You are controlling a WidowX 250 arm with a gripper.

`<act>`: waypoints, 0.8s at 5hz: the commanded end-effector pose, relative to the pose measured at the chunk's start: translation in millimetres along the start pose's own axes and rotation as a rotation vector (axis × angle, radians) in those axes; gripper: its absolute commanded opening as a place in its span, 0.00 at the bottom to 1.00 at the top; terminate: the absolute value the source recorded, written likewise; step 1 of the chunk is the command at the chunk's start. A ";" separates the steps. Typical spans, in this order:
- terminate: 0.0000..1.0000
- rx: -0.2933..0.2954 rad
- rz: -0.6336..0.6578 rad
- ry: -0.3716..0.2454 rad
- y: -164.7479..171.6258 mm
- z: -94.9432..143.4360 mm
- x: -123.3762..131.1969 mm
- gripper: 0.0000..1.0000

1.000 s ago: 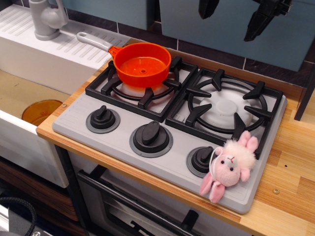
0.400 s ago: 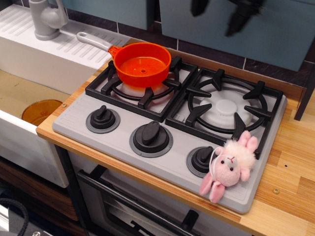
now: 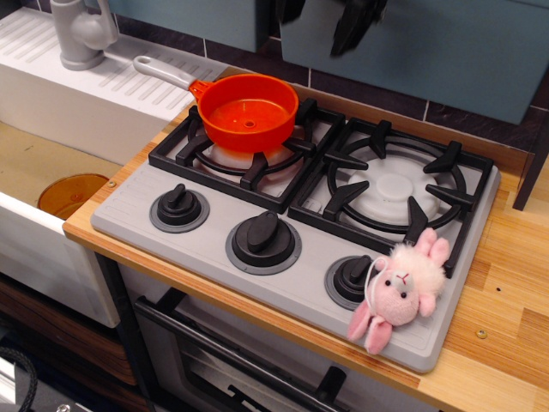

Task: End effector reaching pot or pan

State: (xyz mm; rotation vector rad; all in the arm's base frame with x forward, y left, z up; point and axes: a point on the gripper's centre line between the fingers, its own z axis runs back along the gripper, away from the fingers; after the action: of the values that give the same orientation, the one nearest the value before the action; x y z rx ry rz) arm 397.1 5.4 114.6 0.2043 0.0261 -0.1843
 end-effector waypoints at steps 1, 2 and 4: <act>0.00 -0.027 0.117 -0.058 -11.7 -8.2 -35.2 1.00; 0.00 -0.071 0.137 -0.107 -29.3 -40.2 -52.2 1.00; 0.00 -0.080 0.088 -0.207 -23.9 -52.0 -42.8 1.00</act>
State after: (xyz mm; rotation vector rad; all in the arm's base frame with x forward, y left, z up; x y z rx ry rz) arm 339.8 0.1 44.6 0.1013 -0.1191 -0.1182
